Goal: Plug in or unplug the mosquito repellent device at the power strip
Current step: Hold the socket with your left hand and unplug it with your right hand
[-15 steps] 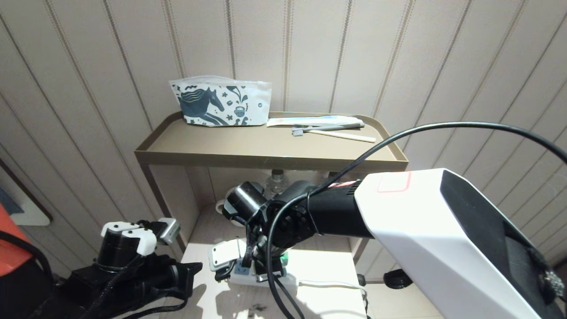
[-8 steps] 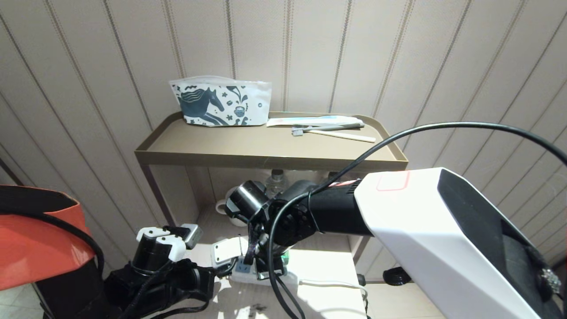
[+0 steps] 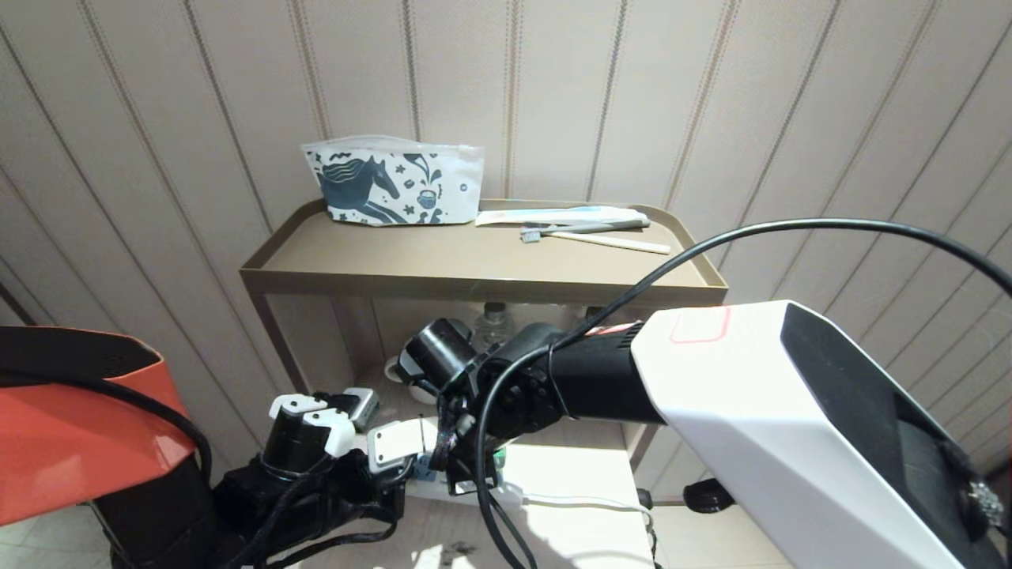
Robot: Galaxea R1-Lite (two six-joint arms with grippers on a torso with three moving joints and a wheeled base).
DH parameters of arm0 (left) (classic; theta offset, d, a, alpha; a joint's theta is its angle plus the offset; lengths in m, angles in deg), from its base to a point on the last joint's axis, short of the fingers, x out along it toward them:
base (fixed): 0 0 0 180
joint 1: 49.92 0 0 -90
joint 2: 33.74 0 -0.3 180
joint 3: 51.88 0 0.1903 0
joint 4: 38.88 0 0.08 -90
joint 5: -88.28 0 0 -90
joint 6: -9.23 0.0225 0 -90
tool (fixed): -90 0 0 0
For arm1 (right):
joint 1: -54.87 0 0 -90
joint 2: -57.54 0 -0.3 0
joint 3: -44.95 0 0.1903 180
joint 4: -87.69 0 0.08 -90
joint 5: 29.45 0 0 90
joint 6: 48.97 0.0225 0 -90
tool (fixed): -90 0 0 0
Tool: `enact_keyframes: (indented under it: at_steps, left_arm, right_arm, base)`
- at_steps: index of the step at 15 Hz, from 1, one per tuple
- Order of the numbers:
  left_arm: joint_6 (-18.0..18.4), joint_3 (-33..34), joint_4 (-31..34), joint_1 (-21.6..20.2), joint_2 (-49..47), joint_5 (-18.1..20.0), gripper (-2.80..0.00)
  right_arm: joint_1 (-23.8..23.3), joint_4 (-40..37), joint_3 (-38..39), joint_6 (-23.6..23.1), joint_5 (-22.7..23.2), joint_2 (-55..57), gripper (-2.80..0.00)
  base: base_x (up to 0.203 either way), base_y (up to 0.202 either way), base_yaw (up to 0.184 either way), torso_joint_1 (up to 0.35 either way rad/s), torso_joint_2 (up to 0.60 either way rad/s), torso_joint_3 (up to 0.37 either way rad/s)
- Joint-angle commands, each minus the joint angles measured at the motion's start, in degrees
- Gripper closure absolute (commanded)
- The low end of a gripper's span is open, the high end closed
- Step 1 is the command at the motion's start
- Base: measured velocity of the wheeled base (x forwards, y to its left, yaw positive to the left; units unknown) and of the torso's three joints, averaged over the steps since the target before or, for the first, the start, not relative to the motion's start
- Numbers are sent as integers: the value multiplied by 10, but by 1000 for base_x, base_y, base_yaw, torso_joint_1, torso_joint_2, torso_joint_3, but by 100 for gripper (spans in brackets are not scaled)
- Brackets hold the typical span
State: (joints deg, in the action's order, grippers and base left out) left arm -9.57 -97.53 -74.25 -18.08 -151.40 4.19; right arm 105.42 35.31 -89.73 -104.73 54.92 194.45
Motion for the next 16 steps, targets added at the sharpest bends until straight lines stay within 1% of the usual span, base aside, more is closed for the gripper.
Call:
enact_keyframes:
  at_steps: [1,5,9,13,15,16]
  left_arm:
    - [-4,-10,-1,32,0,0,0]
    - [-8,-1,-1,46,-2,0,0]
    - [-7,-5,-5,50,-22,-6,0]
    - [-2,16,-6,45,-33,-11,0]
    - [8,21,-6,45,-37,-12,0]
    - [22,26,-7,45,-45,-12,0]
  right_arm:
    - [-1,0,0,-2,4,2,0]
    - [-5,3,0,-2,7,1,0]
    - [-5,3,0,-1,7,2,0]
    - [-5,11,0,-2,7,4,0]
    - [-5,12,0,-2,7,4,0]
    - [-5,12,0,-2,7,4,0]
  base:
    - [0,0,0,0,0,0]
    - [0,0,0,0,0,0]
    - [0,0,0,0,0,0]
    - [0,0,0,0,0,0]
    - [0,0,0,0,0,0]
    - [0,0,0,0,0,0]
